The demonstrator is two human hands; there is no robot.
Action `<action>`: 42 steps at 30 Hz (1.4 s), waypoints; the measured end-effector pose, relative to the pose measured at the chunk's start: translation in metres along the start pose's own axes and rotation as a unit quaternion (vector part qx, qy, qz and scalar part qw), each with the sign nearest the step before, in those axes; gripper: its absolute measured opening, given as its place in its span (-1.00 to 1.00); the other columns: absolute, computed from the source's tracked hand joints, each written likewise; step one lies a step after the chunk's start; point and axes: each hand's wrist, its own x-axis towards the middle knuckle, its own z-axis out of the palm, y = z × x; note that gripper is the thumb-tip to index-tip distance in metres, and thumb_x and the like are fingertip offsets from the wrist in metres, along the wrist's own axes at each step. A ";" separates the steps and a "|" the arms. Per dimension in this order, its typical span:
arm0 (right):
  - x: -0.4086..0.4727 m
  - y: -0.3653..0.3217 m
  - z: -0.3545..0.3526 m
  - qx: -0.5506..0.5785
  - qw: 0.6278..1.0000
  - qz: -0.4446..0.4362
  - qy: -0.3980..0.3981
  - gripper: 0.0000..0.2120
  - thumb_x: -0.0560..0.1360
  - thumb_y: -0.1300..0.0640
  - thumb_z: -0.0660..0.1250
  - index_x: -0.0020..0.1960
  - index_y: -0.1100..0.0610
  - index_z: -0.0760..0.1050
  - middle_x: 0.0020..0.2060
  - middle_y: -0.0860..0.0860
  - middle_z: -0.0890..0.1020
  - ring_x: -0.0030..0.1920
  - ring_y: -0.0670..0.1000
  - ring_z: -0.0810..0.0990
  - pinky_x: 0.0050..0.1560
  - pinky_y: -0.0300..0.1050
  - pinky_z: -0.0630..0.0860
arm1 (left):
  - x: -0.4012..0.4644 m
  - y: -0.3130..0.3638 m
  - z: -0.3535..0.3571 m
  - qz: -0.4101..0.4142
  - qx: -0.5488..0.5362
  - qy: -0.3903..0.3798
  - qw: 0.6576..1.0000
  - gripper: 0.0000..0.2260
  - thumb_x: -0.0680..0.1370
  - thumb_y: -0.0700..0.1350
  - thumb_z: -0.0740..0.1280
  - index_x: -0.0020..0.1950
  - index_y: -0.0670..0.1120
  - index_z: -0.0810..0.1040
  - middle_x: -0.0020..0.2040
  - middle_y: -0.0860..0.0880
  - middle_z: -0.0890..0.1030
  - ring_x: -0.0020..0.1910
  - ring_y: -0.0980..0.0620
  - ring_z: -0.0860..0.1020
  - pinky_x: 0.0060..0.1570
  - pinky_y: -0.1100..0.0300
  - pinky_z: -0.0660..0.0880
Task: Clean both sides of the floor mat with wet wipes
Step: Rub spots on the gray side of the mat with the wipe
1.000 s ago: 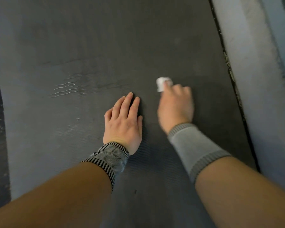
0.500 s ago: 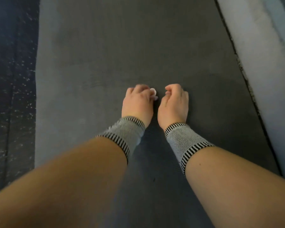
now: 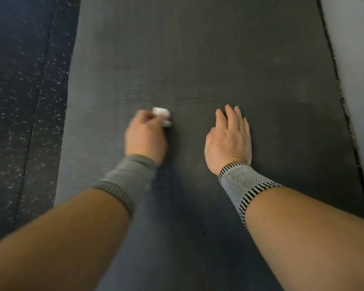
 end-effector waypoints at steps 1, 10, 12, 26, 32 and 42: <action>0.001 -0.001 0.001 -0.005 1.000 -0.004 0.001 -0.52 0.56 0.08 0.07 0.46 0.16 0.23 0.49 0.09 0.20 0.51 0.09 0.06 0.49 -0.02 -0.07 | 0.011 -0.024 -0.010 -0.053 0.034 0.028 0.998 -0.85 0.60 -0.05 0.30 0.05 -0.06 0.63 -0.16 0.14 0.55 -0.02 -0.04 0.52 -0.14 0.49 0.28; 0.007 -0.028 0.001 -0.073 0.996 0.026 -0.041 -0.47 0.59 0.13 0.03 0.52 0.23 0.05 0.53 0.10 0.04 0.52 0.10 -0.04 0.49 0.02 -0.11 | -0.005 -0.012 -0.004 0.041 0.046 -0.031 0.998 -0.65 0.52 -0.25 0.27 0.29 -0.05 0.55 0.14 -0.12 0.49 0.08 -0.20 0.52 -0.02 0.16 0.41; 0.010 -0.046 0.010 -0.063 0.996 0.048 -0.048 -0.45 0.59 0.09 0.01 0.52 0.25 0.00 0.53 0.10 0.01 0.52 0.11 -0.06 0.48 0.03 -0.13 | 0.013 -0.056 -0.023 -0.080 0.064 0.010 0.995 -0.72 0.59 -0.15 0.22 0.29 -0.03 0.52 0.11 -0.07 0.45 0.10 -0.19 0.51 -0.01 0.22 0.35; 0.009 -0.056 0.019 -0.076 0.996 0.013 -0.044 -0.36 0.51 -0.06 -0.17 0.52 0.22 -0.01 0.54 0.07 0.00 0.53 0.06 -0.07 0.47 -0.02 -0.21 | 0.050 -0.075 -0.035 -0.183 0.084 -0.009 0.980 -0.59 0.54 -0.22 0.23 0.39 -0.03 0.46 0.26 -0.14 0.43 0.15 -0.22 0.47 0.24 -0.03 0.41; 0.007 -0.059 0.014 -0.068 0.997 0.017 -0.042 -0.38 0.53 -0.02 -0.04 0.51 0.26 0.06 0.53 0.11 0.06 0.52 0.09 -0.03 0.48 0.00 -0.16 | 0.020 -0.034 -0.019 0.060 0.072 -0.066 0.993 -0.52 0.48 -0.23 0.29 0.40 0.00 0.47 0.24 -0.11 0.49 0.18 -0.17 0.50 0.16 -0.02 0.43; -0.014 -0.124 0.016 -0.055 0.986 -0.131 -0.089 -0.42 0.58 -0.02 0.06 0.53 0.17 0.03 0.54 0.08 0.02 0.52 0.11 -0.01 0.47 0.08 -0.10 | -0.013 -0.079 -0.046 0.008 0.098 -0.060 0.993 -0.53 0.51 -0.22 0.27 0.43 0.00 0.43 0.24 -0.09 0.45 0.14 -0.14 0.49 0.13 0.04 0.42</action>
